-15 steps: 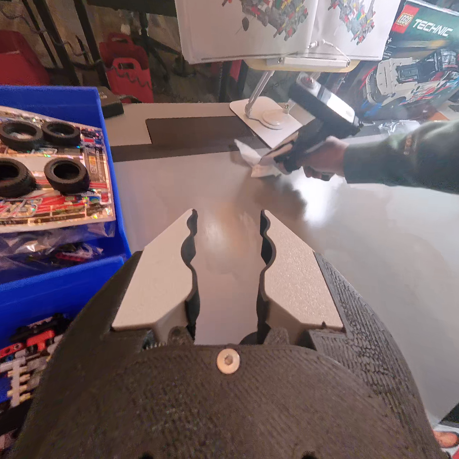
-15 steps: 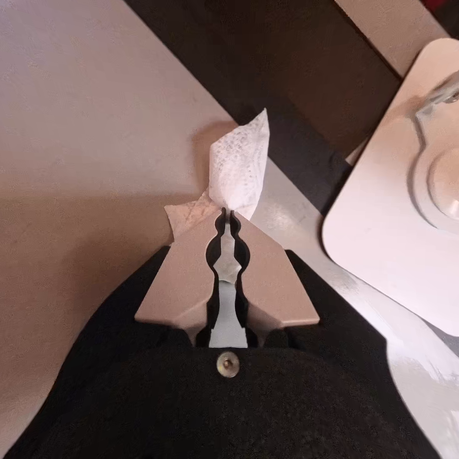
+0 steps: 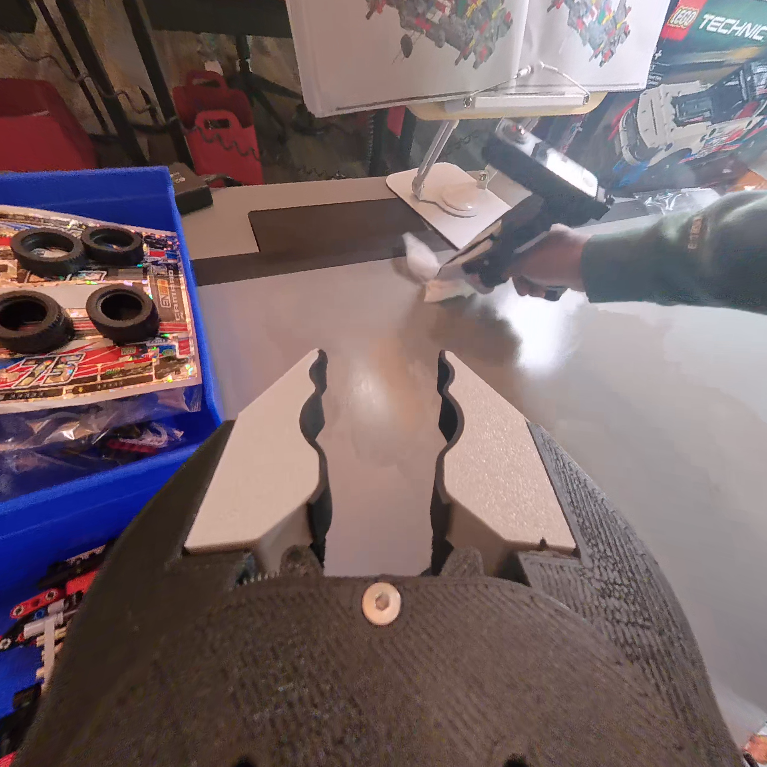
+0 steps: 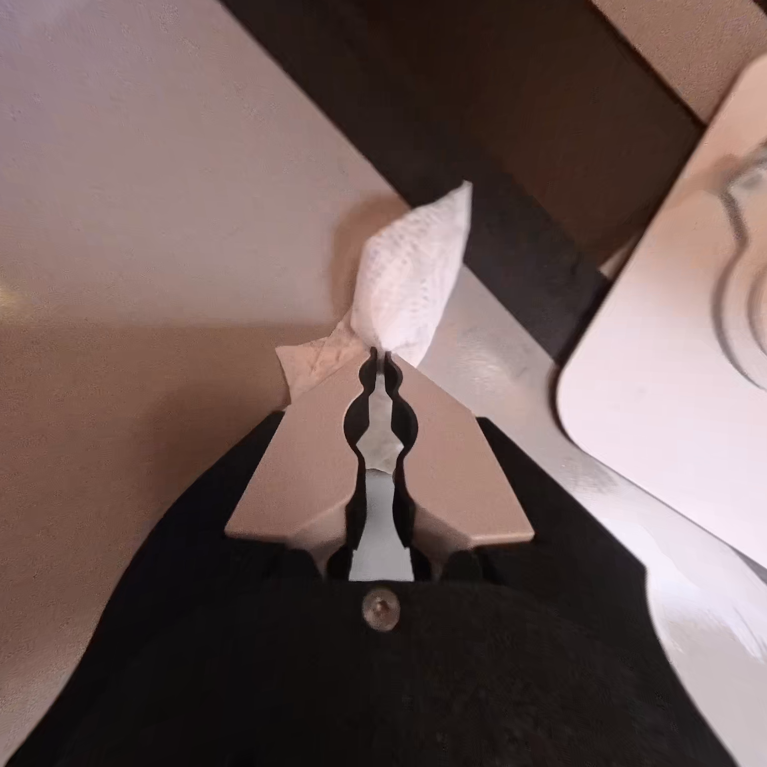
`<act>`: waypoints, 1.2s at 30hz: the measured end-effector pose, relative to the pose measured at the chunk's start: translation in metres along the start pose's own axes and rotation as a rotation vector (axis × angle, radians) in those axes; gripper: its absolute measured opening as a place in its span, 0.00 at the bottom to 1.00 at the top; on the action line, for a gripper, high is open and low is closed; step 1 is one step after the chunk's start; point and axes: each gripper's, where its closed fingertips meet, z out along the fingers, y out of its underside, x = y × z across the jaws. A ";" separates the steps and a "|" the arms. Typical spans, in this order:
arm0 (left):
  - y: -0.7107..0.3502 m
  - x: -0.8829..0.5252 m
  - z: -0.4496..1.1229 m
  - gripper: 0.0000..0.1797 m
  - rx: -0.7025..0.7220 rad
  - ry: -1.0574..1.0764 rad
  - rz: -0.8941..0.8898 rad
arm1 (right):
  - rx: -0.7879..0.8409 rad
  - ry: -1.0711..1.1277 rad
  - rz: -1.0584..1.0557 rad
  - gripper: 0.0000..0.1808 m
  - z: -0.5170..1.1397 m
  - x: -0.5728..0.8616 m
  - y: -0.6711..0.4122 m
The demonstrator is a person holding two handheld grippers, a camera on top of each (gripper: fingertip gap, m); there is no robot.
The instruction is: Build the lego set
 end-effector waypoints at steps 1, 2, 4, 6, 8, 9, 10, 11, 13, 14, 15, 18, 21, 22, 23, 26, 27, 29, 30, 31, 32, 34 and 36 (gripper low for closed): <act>-0.003 0.000 0.002 0.29 0.006 -0.001 0.006 | -0.004 -0.012 -0.053 0.00 -0.003 -0.013 0.004; -0.005 0.000 0.003 0.29 0.012 -0.002 0.009 | -0.006 -0.016 -0.091 0.00 -0.008 -0.020 0.011; -0.008 0.000 0.005 0.30 0.020 -0.001 0.014 | -0.014 -0.009 -0.122 0.00 -0.020 -0.017 0.029; -0.011 0.002 0.005 0.30 0.026 0.004 0.014 | -0.013 0.032 -0.108 0.00 -0.030 0.007 0.044; -0.010 0.004 0.004 0.30 0.024 0.011 0.010 | -0.013 0.067 -0.001 0.00 -0.032 0.039 0.049; -0.009 0.006 0.004 0.30 0.017 0.014 0.014 | -0.013 0.082 0.050 0.00 -0.030 0.051 0.047; -0.007 0.008 0.003 0.30 0.009 0.018 0.020 | -0.010 0.084 0.088 0.00 -0.026 0.058 0.041; -0.006 0.011 0.003 0.30 0.002 0.024 0.025 | -0.006 0.084 0.110 0.00 -0.021 0.060 0.034; -0.005 0.017 0.004 0.30 -0.010 0.041 0.030 | -0.002 0.063 0.104 0.00 -0.011 0.049 0.018; -0.006 0.020 0.005 0.30 -0.015 0.048 0.035 | -0.001 0.038 0.081 0.00 -0.007 0.036 0.012; -0.006 0.023 0.006 0.30 -0.018 0.053 0.040 | -0.002 0.014 0.043 0.00 -0.004 0.022 0.008; -0.011 0.028 0.009 0.30 -0.012 0.063 0.046 | 0.002 -0.026 -0.047 0.00 -0.010 -0.006 0.014; -0.012 0.029 0.011 0.30 -0.011 0.064 0.048 | 0.004 -0.025 -0.009 0.00 -0.023 0.005 0.034; -0.010 0.030 0.010 0.31 -0.018 0.067 0.050 | 0.000 -0.006 0.003 0.00 -0.026 0.018 0.039; -0.009 0.031 0.010 0.31 -0.026 0.069 0.057 | -0.002 0.011 0.020 0.00 -0.027 0.031 0.040; -0.007 0.032 0.004 0.31 -0.054 0.070 0.091 | -0.003 0.032 0.079 0.00 -0.019 0.057 0.031; -0.007 0.032 0.002 0.31 -0.064 0.070 0.100 | -0.001 0.033 0.077 0.00 -0.015 0.057 0.024; -0.007 0.036 -0.001 0.31 -0.080 0.081 0.114 | 0.006 0.021 0.048 0.00 -0.008 0.043 0.013; -0.008 0.039 -0.002 0.31 -0.083 0.093 0.121 | 0.005 0.002 0.029 0.00 -0.006 0.030 0.010; -0.011 0.043 -0.001 0.32 -0.081 0.105 0.128 | 0.006 -0.021 0.003 0.00 -0.006 0.016 0.010; -0.014 0.046 0.000 0.32 -0.076 0.116 0.134 | 0.007 -0.032 -0.036 0.00 -0.009 0.004 0.013; -0.020 0.053 0.003 0.33 -0.059 0.127 0.137 | 0.012 -0.027 -0.104 0.00 -0.019 -0.004 0.027; -0.023 0.059 0.006 0.32 -0.046 0.135 0.130 | 0.004 0.000 -0.076 0.00 -0.032 0.012 0.047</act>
